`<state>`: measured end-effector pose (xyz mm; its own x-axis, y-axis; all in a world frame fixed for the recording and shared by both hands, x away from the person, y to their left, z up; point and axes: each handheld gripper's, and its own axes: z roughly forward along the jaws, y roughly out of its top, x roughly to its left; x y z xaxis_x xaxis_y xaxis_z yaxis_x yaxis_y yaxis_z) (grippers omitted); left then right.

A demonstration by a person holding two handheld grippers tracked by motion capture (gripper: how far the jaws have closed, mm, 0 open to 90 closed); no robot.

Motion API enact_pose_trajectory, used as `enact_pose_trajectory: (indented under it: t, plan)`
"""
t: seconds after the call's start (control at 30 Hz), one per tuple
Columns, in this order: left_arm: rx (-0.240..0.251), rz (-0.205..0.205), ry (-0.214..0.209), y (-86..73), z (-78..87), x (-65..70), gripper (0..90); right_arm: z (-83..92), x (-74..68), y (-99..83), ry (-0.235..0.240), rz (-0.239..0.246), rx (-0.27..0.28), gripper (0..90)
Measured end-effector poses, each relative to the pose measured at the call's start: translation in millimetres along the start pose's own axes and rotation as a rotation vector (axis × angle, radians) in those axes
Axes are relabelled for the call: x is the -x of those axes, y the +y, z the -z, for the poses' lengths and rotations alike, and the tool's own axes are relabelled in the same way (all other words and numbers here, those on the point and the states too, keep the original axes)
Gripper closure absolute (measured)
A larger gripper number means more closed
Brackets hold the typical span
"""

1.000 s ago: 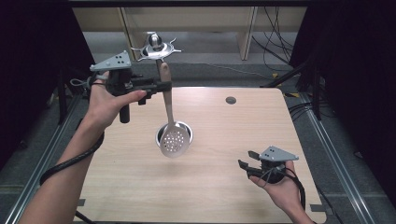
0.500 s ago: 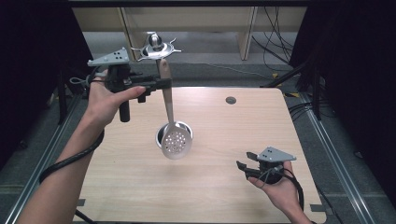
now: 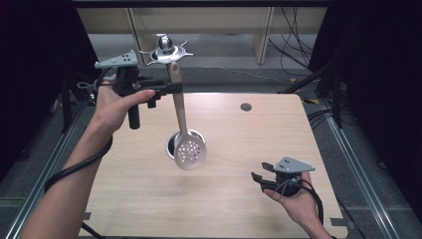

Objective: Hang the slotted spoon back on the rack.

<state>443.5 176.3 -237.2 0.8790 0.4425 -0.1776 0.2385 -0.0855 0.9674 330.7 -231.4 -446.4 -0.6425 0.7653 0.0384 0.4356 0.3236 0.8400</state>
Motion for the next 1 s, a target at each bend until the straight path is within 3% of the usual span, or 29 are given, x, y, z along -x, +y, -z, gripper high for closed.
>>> enact_pose_trajectory:
  t: [1.0]
  plan:
    - [-0.007,0.021,-0.003,-0.2,-1.4,-11.0,73.4,-0.5,-0.2,-0.5,0.004,-0.001,-0.014,45.3]
